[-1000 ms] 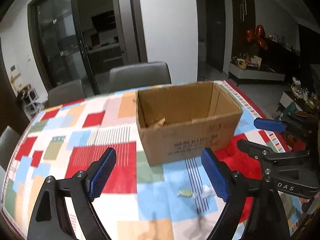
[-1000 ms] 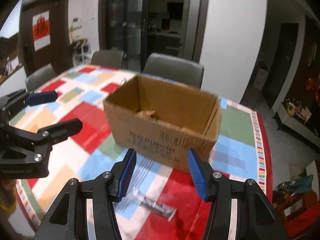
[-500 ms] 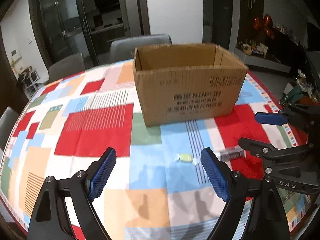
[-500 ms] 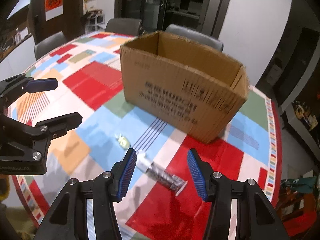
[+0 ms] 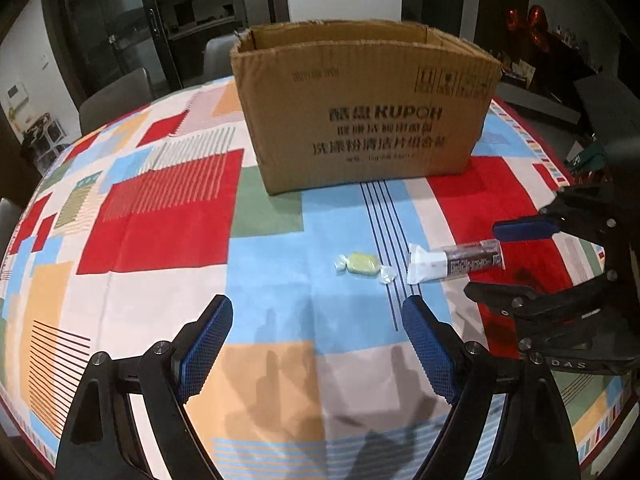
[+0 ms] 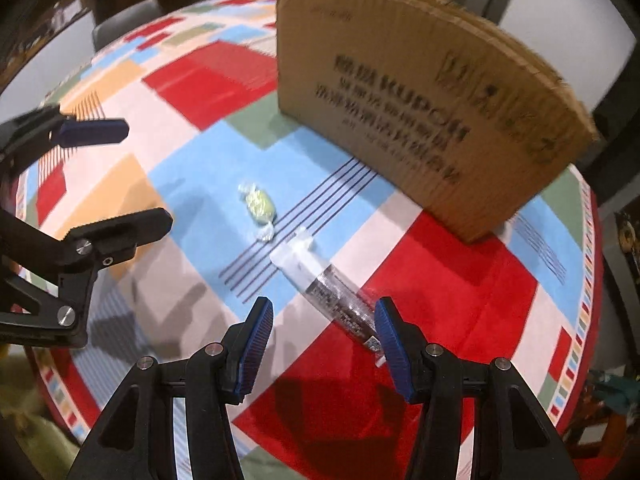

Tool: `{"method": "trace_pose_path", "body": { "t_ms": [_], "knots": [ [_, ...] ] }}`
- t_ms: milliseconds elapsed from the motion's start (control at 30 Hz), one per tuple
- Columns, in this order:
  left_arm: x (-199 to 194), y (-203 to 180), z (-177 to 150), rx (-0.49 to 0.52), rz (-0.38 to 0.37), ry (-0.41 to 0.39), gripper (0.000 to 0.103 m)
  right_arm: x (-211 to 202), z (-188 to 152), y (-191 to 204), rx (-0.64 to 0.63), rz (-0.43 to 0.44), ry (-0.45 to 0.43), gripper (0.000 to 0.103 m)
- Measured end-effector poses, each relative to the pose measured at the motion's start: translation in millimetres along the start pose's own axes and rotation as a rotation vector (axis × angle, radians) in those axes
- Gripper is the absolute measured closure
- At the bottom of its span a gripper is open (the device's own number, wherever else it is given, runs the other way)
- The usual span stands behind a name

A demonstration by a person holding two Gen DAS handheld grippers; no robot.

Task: Organize snacks
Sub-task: 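Move both tools back toward the green candy and clear wrapped bar, then grasp the clear wrapped bar with the right tool while the left tool grasps the green candy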

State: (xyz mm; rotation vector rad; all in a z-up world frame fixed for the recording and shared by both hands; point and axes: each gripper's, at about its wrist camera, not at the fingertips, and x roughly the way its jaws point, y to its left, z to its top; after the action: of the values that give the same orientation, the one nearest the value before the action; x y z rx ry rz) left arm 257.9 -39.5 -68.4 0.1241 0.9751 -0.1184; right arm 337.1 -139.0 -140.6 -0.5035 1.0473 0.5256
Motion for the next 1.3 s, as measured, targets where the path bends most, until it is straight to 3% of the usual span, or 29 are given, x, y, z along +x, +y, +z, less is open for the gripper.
{"method": "trace_pose_path", "body": {
  "t_ms": [267,500,700,833,1000,1300],
  "knots": [
    [16.2,-2.9,-3.3,-0.002,-0.012,0.039,0.016,26.0,3.9,2.2,-0.114,-0.005,0.044,0.049],
    [23.2,0.2,-3.5,-0.015,-0.022,0.056,0.016,42.6,10.3,-0.3,-0.116,0.037,0.048,0.049],
    [30.0,2.3,-3.0,-0.031,-0.042,0.066,0.016,46.8,9.0,-9.6,-0.039,0.101,0.03,0.05],
    [33.9,1.7,-3.3,-0.038,-0.057,0.075,0.016,44.0,3.2,-17.2,0.016,0.111,0.023,0.07],
    [35.4,2.1,-4.1,-0.054,-0.078,0.075,0.017,36.9,-6.2,-25.9,0.106,0.106,0.02,0.079],
    [33.9,6.3,-3.4,-0.064,-0.115,0.036,0.017,12.5,-21.6,-31.2,0.306,0.073,-0.056,0.081]
  ]
}}
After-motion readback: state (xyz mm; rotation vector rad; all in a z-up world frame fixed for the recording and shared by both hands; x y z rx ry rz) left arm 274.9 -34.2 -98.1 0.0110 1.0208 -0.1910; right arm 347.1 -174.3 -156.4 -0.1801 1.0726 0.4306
